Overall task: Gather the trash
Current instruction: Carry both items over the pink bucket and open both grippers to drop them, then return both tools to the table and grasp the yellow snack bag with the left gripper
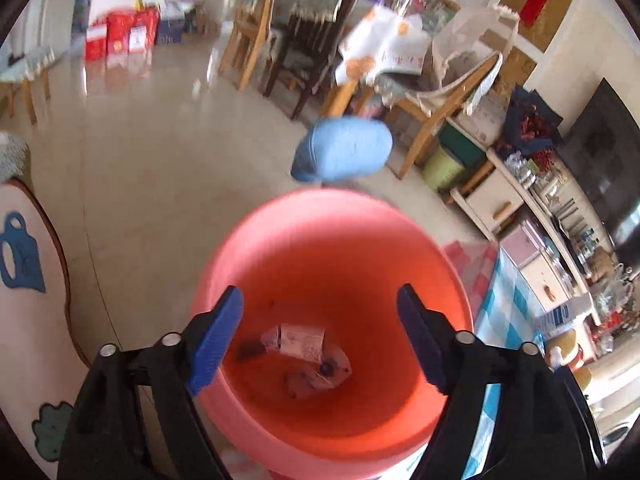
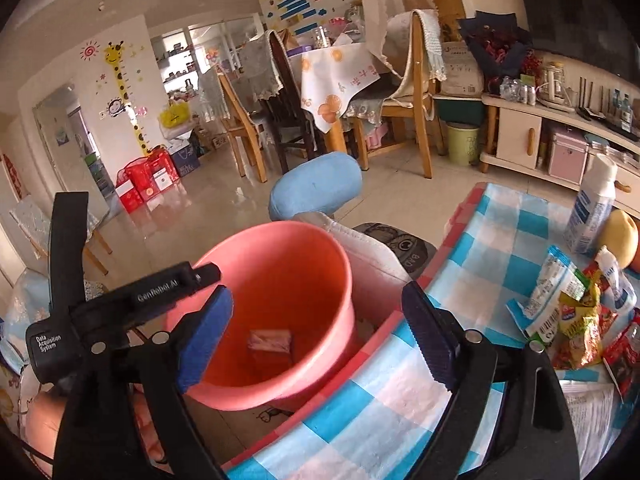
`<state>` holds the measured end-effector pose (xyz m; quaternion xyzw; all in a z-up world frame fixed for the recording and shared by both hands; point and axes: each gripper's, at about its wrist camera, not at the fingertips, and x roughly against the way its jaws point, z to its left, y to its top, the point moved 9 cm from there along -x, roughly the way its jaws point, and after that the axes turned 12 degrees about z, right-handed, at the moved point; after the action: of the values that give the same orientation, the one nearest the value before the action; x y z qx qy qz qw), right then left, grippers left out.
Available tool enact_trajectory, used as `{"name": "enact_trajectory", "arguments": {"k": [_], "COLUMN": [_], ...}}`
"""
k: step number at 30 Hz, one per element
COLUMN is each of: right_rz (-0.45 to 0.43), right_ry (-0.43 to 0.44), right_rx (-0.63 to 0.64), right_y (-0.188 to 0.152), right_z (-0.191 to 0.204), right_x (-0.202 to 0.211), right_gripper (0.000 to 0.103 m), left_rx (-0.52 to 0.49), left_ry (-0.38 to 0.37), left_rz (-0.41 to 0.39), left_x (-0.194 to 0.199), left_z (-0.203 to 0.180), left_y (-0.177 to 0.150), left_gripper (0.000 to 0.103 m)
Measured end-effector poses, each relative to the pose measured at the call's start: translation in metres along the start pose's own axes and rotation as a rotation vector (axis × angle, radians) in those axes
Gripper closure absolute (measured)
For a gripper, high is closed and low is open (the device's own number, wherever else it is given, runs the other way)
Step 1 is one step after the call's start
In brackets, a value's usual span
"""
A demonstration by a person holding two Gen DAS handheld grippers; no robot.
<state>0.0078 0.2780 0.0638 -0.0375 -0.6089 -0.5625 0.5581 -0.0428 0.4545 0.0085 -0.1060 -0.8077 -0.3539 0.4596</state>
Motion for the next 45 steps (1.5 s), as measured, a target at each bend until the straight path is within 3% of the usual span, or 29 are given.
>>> {"name": "enact_trajectory", "arguments": {"k": [3,10,16,20,23,25,30,41,45], "right_rz": [-0.022,-0.097,-0.160,-0.172,-0.186,-0.189,-0.184,-0.199,-0.193], "right_ry": [-0.063,-0.245,-0.341,-0.351,-0.345,-0.335,-0.302,-0.353,-0.361], "right_rx": [-0.036,-0.051,-0.044,-0.043,-0.057,-0.071,-0.102,-0.236,-0.277], "right_y": [-0.014,-0.052,-0.080,-0.093,-0.104,-0.111,-0.126,-0.149,-0.152], "right_z": [-0.021,-0.071,-0.100,-0.113,-0.127,-0.136,-0.167,-0.247,-0.272], "right_x": [0.019,0.073,0.113,0.126,0.131,0.133,0.138,0.170,0.180], "right_gripper": [0.015,0.008,0.004,0.004,0.004,0.004,0.004,0.004,0.004], "left_rx": [-0.050,-0.192,-0.370,-0.502,-0.547,-0.544,-0.584,-0.636,-0.660], "left_ry": [0.000,-0.120,-0.125,-0.086,-0.058,-0.090,-0.146,-0.273,-0.286], "left_rz": [-0.112,-0.317,-0.360,-0.325,-0.272,-0.231,-0.214,-0.098,-0.059], "left_x": [0.016,0.057,0.070,0.069,0.066,0.063,0.061,0.042,0.035], "left_z": [-0.016,-0.061,-0.111,-0.145,-0.166,-0.179,-0.205,-0.257,-0.272], "left_y": [0.001,-0.001,-0.013,-0.033,-0.046,-0.055,-0.076,-0.121,-0.137], "left_gripper": [0.017,0.013,0.013,0.013,0.013,0.013,0.013,0.013,0.013]}}
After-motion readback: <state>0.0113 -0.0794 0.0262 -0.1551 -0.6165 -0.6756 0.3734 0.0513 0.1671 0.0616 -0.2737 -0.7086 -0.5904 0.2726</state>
